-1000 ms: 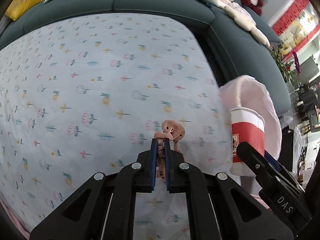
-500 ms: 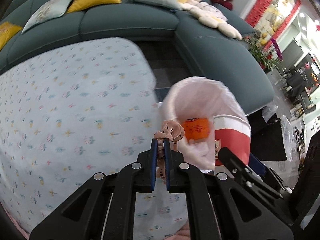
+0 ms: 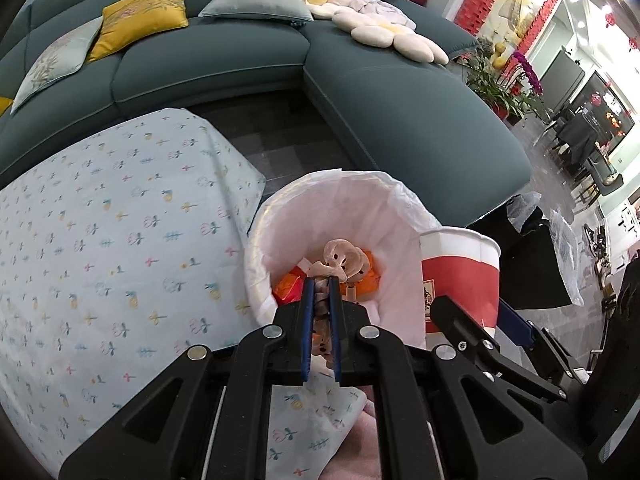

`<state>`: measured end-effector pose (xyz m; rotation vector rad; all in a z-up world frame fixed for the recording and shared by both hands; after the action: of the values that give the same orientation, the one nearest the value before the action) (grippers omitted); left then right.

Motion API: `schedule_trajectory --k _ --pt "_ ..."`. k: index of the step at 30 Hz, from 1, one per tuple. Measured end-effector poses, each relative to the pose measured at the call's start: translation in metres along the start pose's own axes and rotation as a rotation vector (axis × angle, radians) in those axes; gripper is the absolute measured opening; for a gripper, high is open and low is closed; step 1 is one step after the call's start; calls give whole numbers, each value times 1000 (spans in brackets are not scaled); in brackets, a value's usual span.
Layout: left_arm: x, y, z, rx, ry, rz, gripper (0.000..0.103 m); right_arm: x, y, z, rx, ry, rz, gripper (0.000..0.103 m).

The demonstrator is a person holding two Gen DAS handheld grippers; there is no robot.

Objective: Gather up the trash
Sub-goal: 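Carry the scrunchie and cup in both tools over the bin, then open both tools to drop the scrunchie and cup into the bin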

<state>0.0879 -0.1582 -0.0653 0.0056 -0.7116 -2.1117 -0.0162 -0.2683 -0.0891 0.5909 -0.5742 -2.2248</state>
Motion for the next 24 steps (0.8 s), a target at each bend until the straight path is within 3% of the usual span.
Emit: schedule_trajectory --k 2,6,24 --pt "2 3 -3 -7 -5 -3 13 1 3 -3 -3 -4 3 69" --pt "1 7 -4 8 19 7 41 2 8 -9 -8 -6 7 69" --pt "-25 4 -2 17 62 61 47 -13 11 -19 -29 -9 49 71"
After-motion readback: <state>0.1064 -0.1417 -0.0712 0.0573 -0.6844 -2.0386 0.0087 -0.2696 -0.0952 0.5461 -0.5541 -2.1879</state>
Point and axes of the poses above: each gripper's, at about its wrist camera, not at the fingertips, and z roughly against the way its jaws point, x to its right, y to its top, the point moved 1 cm from there along -z, roughly the way its jaws point, and after that the axes turned 2 degrees about -y, right-handed, at the moved point
